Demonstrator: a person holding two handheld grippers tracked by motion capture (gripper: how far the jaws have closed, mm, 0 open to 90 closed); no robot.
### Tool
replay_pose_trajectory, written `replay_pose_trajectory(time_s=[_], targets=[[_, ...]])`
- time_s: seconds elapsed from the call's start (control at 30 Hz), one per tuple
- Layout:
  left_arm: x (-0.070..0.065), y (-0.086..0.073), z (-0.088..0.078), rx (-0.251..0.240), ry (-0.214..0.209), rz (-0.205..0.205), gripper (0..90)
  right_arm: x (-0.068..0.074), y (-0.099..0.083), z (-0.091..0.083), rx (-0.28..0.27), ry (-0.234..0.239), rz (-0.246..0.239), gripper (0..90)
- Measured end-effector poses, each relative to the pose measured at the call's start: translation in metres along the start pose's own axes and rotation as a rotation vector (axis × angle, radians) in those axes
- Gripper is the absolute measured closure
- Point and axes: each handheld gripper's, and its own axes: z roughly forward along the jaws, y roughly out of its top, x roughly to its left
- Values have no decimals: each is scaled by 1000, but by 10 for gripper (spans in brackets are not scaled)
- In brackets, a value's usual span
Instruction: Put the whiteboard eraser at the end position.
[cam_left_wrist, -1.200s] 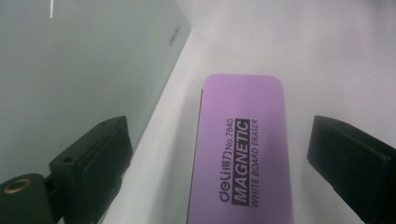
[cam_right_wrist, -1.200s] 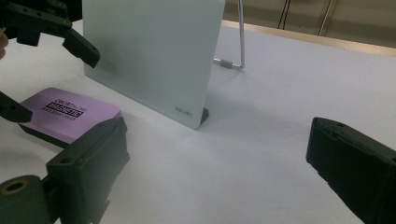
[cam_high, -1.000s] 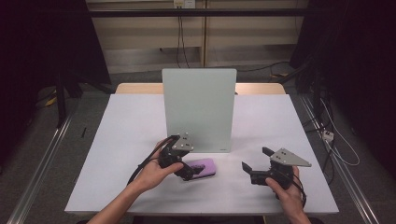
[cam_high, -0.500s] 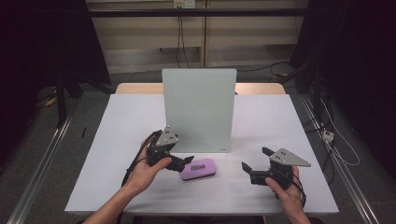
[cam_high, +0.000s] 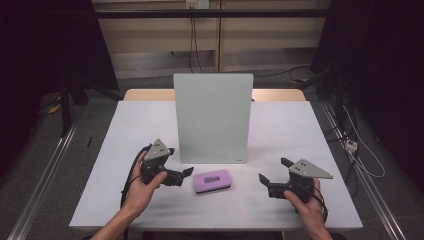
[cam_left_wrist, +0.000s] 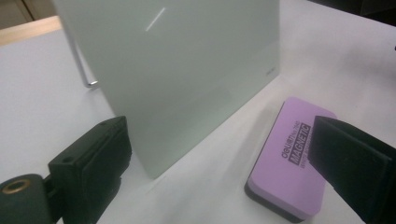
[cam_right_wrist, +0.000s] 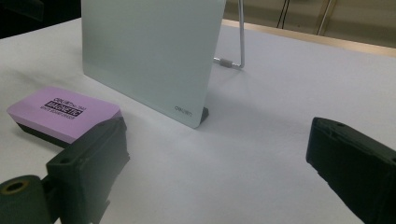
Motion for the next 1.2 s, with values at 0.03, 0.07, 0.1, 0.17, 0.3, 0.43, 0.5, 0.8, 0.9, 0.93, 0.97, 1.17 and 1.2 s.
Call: replay_pose_trajectory(time_s=[0.03, 0.07, 0.1, 0.17, 0.3, 0.43, 0.5, 0.8, 0.9, 0.93, 0.97, 1.17, 1.2], targets=[[1, -1, -2, -5, 0, 5, 57, 0, 0, 0, 1, -1, 2, 53], [1, -2, -3, 1, 12, 2, 55, 0, 0, 0, 1, -2, 2, 53], [1, -3, -5, 4, 33, -11, 56, 0, 0, 0, 1, -2, 2, 53], [3, -7, -8, -10, 60, -48, 57, 0, 0, 0, 1, 0, 1, 53], [7, -11, -17, -24, 81, -57, 59, 0, 0, 0, 1, -1, 2, 53], [10, -16, -24, -31, 87, -44, 63, 0, 0, 0, 2, -2, 2, 53], [11, -20, -27, -32, 83, -40, 61, 0, 0, 0, 3, -1, 2, 53], [10, -37, -38, -55, 117, -60, 52, 1, 0, 1, 5, -5, 4, 53], [9, -41, -43, -63, 128, -65, 51, 0, 0, 1, 5, -7, 5, 53], [10, -42, -44, -66, 127, -67, 51, 0, 0, 1, 5, -8, 5, 53], [10, -43, -45, -73, 126, -78, 51, 0, 0, 1, 5, -8, 5, 53], [10, -50, -46, -81, 155, -73, 51, 0, -1, -1, 5, -6, 0, 53], [11, -51, -46, -86, 149, -84, 51, -1, -1, -1, 5, -6, -1, 53]])
